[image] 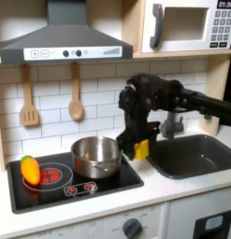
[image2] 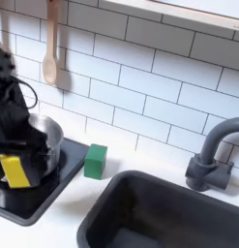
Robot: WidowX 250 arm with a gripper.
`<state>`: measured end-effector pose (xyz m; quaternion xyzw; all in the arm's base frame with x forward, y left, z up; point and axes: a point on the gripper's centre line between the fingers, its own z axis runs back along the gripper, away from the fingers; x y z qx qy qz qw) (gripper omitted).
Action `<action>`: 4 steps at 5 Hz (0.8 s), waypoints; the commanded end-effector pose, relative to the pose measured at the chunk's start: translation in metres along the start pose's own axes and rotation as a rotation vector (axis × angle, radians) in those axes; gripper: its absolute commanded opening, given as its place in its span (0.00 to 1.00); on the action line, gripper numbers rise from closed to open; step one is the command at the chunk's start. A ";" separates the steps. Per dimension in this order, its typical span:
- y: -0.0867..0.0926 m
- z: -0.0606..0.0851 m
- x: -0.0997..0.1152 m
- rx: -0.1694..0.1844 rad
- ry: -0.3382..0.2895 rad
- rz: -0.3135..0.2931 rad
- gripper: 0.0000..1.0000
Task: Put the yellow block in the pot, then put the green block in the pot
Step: 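Put the yellow block in the pot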
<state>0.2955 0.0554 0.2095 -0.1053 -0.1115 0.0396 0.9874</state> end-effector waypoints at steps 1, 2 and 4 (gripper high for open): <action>0.010 0.001 0.025 -0.005 0.009 0.015 0.00; 0.015 -0.004 0.031 0.005 0.024 0.023 0.00; 0.027 -0.004 0.054 0.024 0.015 0.043 0.00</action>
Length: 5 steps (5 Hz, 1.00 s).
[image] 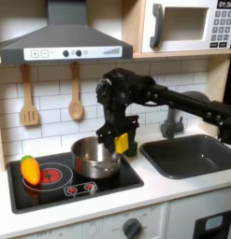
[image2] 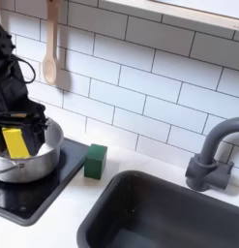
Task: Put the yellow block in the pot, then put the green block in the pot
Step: 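Put the yellow block in the pot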
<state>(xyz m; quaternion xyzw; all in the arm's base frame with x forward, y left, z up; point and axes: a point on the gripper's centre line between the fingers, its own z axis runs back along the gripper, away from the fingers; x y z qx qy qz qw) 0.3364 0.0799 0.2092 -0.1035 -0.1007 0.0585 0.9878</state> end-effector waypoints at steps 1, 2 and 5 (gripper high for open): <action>0.009 0.002 0.020 0.017 -0.007 0.014 0.00; 0.013 -0.001 0.025 0.039 0.010 0.014 0.00; 0.032 -0.023 0.030 0.074 0.064 0.030 0.00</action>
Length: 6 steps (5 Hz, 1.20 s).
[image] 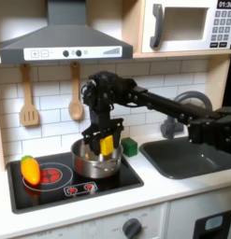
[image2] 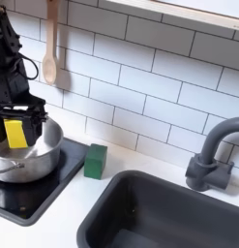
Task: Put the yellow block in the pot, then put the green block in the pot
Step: 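Put the yellow block in the pot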
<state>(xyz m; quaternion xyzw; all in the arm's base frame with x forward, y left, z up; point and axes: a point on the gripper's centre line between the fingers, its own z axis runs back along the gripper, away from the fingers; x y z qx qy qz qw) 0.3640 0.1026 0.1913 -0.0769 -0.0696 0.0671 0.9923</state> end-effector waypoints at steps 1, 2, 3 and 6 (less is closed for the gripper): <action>0.017 -0.011 0.005 0.041 0.004 0.025 0.00; 0.019 -0.014 0.007 0.065 -0.008 0.018 0.00; 0.020 -0.019 0.008 0.086 -0.011 0.005 0.00; 0.012 -0.036 0.007 0.100 0.012 -0.024 0.00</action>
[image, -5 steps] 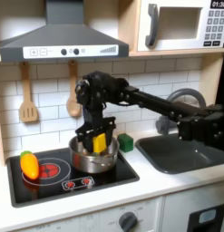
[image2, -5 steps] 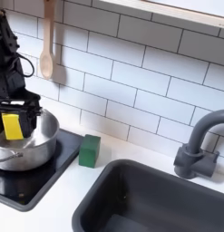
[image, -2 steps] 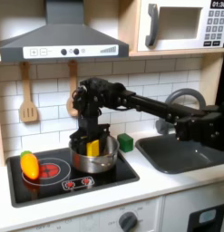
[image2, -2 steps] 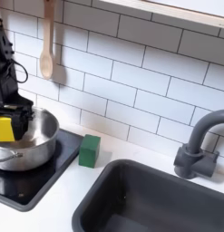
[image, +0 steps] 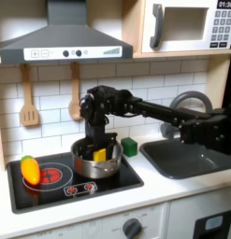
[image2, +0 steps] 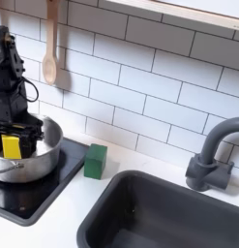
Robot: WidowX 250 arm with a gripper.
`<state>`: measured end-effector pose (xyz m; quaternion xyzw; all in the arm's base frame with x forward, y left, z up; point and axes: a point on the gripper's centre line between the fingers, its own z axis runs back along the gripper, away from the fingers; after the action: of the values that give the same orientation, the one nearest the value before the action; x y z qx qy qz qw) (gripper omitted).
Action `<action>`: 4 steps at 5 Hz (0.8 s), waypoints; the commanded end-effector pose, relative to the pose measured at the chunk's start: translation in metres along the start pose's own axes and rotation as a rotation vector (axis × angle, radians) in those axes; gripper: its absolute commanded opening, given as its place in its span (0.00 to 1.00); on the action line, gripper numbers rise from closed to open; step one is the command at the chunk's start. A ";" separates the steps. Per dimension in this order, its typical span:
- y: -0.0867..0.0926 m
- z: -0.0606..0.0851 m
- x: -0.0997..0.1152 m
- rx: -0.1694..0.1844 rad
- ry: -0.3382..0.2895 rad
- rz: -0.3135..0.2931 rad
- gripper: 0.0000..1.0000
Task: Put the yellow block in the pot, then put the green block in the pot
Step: 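Put the yellow block in the pot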
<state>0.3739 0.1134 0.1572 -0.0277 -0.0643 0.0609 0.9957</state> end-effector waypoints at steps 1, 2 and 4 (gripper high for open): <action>-0.003 -0.003 -0.001 0.003 0.012 -0.004 0.00; -0.003 -0.002 -0.002 -0.002 0.015 -0.011 0.25; -0.007 0.008 -0.004 -0.014 0.016 -0.018 1.00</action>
<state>0.3705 0.1062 0.1587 -0.0371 -0.0485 0.0519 0.9968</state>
